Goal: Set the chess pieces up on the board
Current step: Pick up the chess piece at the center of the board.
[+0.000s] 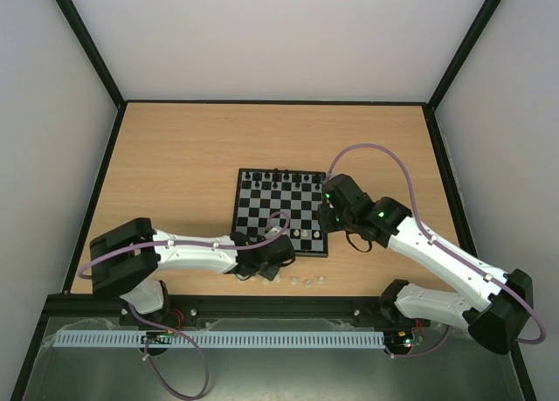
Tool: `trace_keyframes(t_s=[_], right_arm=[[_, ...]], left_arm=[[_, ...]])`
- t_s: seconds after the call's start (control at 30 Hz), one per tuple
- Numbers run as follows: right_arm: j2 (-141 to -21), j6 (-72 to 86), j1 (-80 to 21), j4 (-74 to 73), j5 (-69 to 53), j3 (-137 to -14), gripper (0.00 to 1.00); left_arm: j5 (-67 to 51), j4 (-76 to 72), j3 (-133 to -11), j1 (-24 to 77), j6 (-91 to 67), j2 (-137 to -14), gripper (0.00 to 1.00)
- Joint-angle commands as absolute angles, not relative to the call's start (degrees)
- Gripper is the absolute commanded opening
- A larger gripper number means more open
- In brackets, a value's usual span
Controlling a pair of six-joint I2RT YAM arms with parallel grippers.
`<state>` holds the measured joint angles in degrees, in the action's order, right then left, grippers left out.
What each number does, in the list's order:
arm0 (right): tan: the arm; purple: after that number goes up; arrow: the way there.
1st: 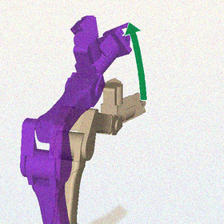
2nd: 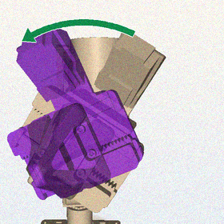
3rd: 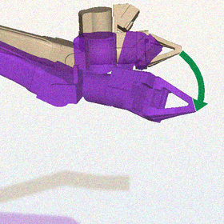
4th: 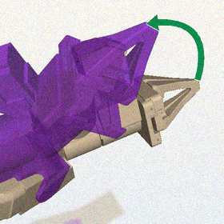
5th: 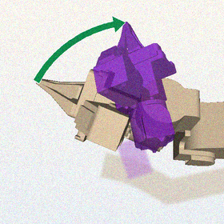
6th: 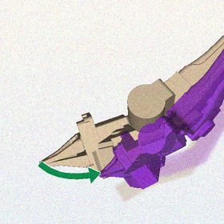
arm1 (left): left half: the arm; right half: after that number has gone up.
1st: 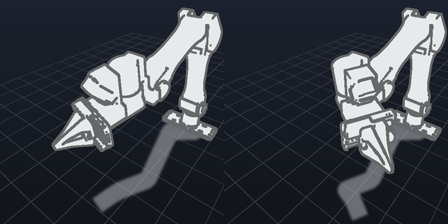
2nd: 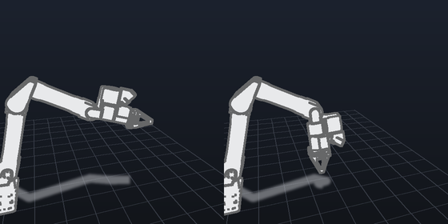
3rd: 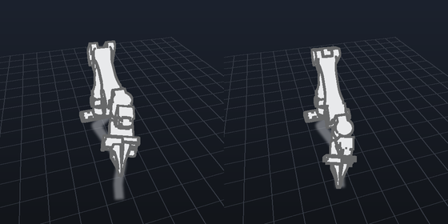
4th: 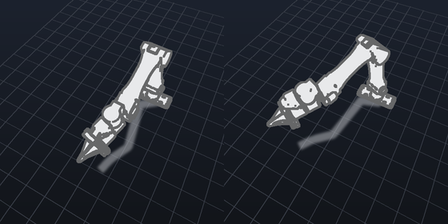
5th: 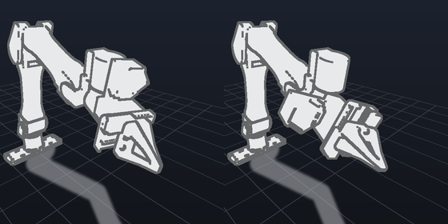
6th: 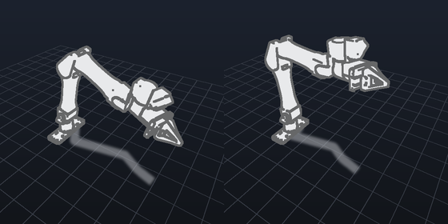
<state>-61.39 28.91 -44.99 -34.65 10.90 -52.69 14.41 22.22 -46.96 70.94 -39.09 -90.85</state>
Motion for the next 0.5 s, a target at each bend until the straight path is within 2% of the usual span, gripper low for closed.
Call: trace_keyframes(t_s=[0.0,0.2,0.47], right_arm=[[-60.27,28.37,-44.82,-36.34,10.66,-52.05,0.36],[-60.47,28.30,-44.82,-36.35,10.49,-52.08,0.36],[-59.90,28.39,-44.81,-36.24,10.64,-51.95,0.36]], left_arm=[[14.20,21.77,-47.41,70.11,-38.48,-91.23,0.14],[13.76,21.51,-46.81,69.43,-38.23,-90.79,0.02],[17.31,29.39,-49.94,68.36,-37.78,-83.47,0.02]])
